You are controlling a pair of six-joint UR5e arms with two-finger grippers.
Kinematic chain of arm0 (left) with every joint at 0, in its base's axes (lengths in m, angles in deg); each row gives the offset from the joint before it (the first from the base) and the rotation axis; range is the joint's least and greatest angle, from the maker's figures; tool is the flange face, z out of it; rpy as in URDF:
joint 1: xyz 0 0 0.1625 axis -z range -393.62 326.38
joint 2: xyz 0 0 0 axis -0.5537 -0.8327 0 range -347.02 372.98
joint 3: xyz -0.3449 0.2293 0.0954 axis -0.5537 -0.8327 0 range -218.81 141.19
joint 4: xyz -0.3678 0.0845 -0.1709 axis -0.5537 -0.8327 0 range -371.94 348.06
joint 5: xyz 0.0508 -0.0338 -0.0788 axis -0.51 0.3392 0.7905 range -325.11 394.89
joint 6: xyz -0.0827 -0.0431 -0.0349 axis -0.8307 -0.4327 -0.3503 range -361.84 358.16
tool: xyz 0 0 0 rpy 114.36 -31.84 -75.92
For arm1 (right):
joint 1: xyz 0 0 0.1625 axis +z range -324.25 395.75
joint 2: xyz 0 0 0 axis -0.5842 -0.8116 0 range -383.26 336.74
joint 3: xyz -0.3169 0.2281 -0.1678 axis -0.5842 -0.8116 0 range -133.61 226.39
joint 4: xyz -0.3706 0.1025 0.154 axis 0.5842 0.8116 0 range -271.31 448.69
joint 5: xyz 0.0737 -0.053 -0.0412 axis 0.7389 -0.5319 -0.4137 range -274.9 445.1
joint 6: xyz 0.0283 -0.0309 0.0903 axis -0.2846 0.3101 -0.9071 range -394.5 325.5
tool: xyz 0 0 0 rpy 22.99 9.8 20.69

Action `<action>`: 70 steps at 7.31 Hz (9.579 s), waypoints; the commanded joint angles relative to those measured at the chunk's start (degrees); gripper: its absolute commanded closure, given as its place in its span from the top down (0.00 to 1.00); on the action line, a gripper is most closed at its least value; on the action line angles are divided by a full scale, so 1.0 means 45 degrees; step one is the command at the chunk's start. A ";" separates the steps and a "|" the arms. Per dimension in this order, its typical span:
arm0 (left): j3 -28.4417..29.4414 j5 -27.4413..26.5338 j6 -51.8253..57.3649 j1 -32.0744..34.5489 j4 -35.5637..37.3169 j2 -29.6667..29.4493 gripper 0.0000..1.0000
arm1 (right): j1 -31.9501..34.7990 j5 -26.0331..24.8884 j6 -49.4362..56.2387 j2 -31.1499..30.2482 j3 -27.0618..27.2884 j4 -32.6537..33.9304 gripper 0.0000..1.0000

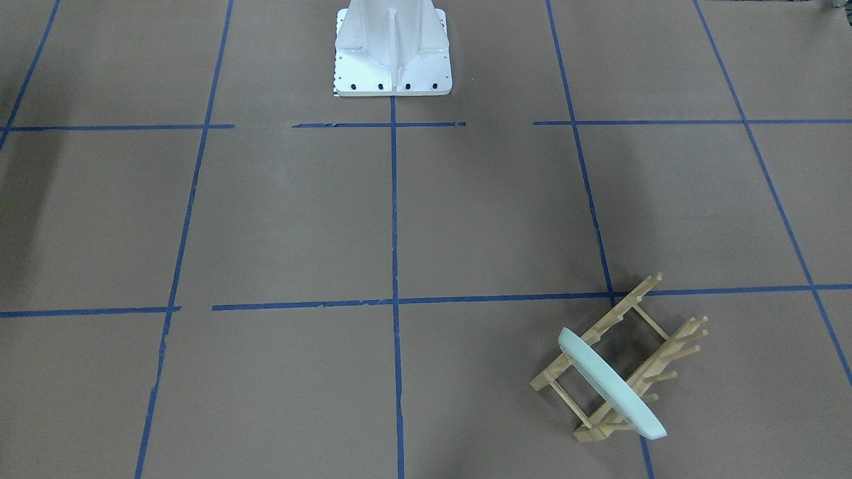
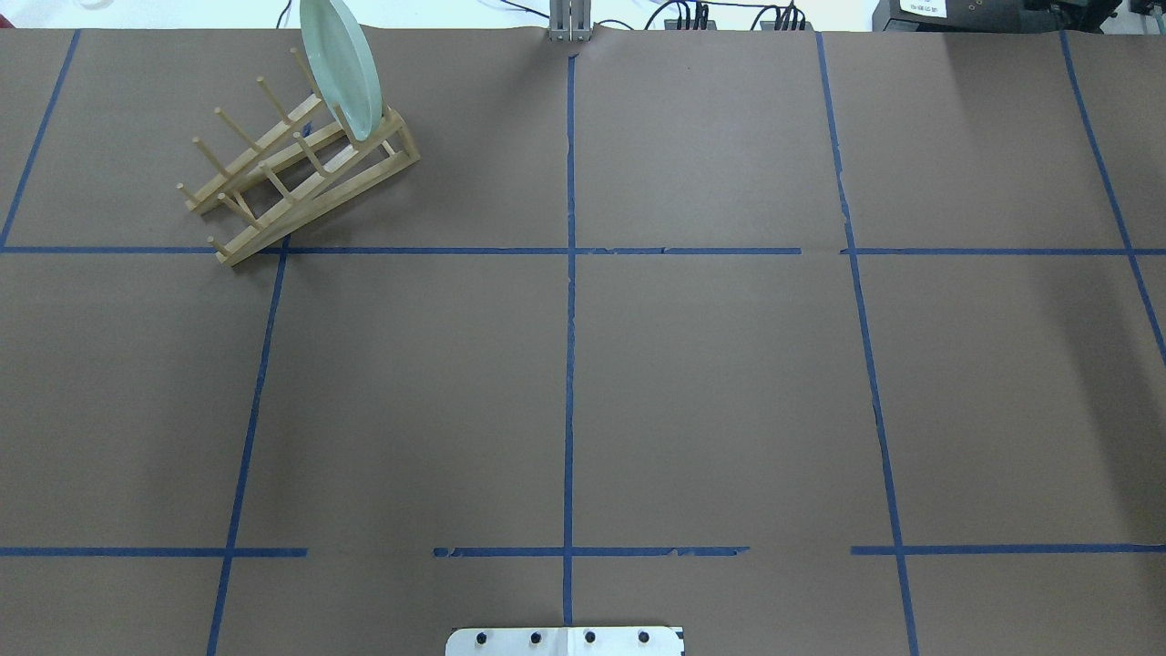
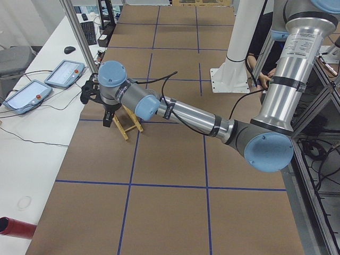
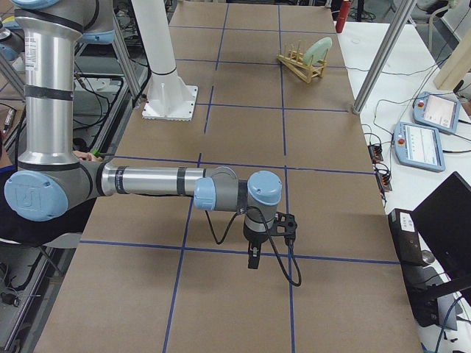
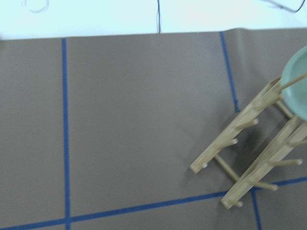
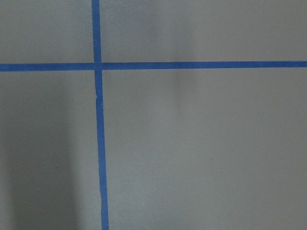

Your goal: Place plate on table

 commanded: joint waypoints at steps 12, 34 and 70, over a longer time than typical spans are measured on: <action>0.5432 -0.8562 -1.5414 -0.6808 -0.9403 -0.4810 1.00 | -0.0019 0.0000 0.0005 0.0000 0.0000 0.0000 1.00; 0.3432 -0.3094 -1.6084 -0.3376 -1.0661 -0.4289 0.00 | 0.0001 0.0000 0.0005 0.0000 0.0000 0.0000 1.00; -0.1053 -0.2062 0.6385 -0.1021 0.4191 0.1918 1.00 | 0.0001 0.0000 0.0005 0.0000 0.0000 0.0000 1.00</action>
